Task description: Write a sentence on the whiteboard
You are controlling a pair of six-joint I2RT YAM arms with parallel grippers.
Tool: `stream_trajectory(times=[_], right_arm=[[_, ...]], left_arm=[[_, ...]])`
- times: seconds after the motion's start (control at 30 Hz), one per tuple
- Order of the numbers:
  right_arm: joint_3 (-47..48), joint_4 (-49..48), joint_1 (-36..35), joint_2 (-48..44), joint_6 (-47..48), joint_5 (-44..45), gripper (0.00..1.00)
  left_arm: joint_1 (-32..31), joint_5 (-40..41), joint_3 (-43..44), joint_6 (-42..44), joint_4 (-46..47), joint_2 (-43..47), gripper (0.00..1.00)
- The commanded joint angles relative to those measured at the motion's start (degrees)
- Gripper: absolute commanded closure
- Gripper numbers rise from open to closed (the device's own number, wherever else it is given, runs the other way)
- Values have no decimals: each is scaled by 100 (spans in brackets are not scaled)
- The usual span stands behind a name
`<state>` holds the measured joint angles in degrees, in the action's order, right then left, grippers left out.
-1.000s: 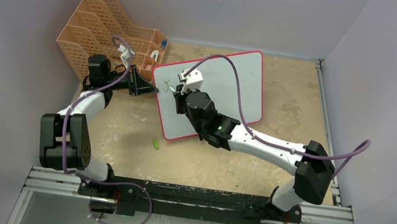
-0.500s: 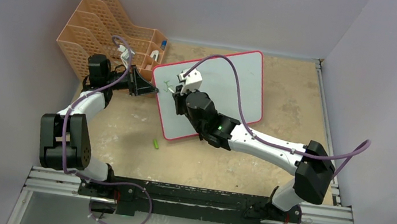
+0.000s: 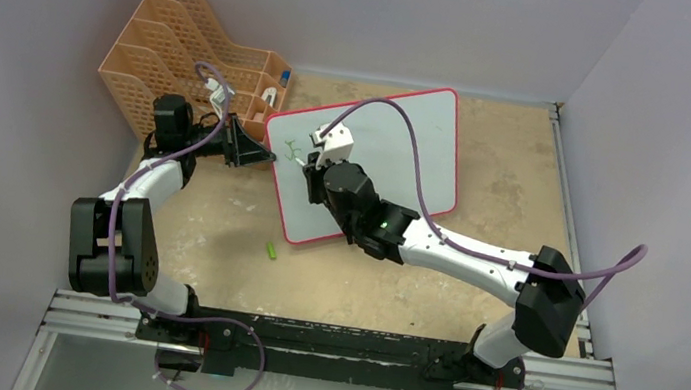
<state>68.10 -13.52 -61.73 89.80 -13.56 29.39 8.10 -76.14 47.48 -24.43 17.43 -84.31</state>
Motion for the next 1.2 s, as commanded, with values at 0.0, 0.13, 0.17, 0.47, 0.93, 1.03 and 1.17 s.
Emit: stream_trajectory(times=[0.0, 0.13, 0.17, 0.47, 0.93, 1.03, 1.17], right_arm=[[-60, 170, 49, -188, -36, 410, 100], [-53, 165, 75, -200, -67, 515, 100], [-51, 165, 82, -206, -77, 535, 100], [-27, 45, 127, -236, -90, 568, 100], [204, -59, 181, -129, 41, 541, 100], [245, -87, 188, -114, 71, 537, 100], [308, -87, 197, -69, 91, 492, 100]], left_arm=[[-98, -164, 147, 69, -25, 108, 100], [-98, -170, 152, 69, -25, 109, 100], [-98, -170, 152, 69, -29, 113, 100], [-100, -187, 154, 75, -29, 117, 100], [-124, -199, 147, 78, -16, 120, 100], [-133, -202, 156, 78, -13, 117, 100], [-137, -201, 157, 70, -12, 118, 100]])
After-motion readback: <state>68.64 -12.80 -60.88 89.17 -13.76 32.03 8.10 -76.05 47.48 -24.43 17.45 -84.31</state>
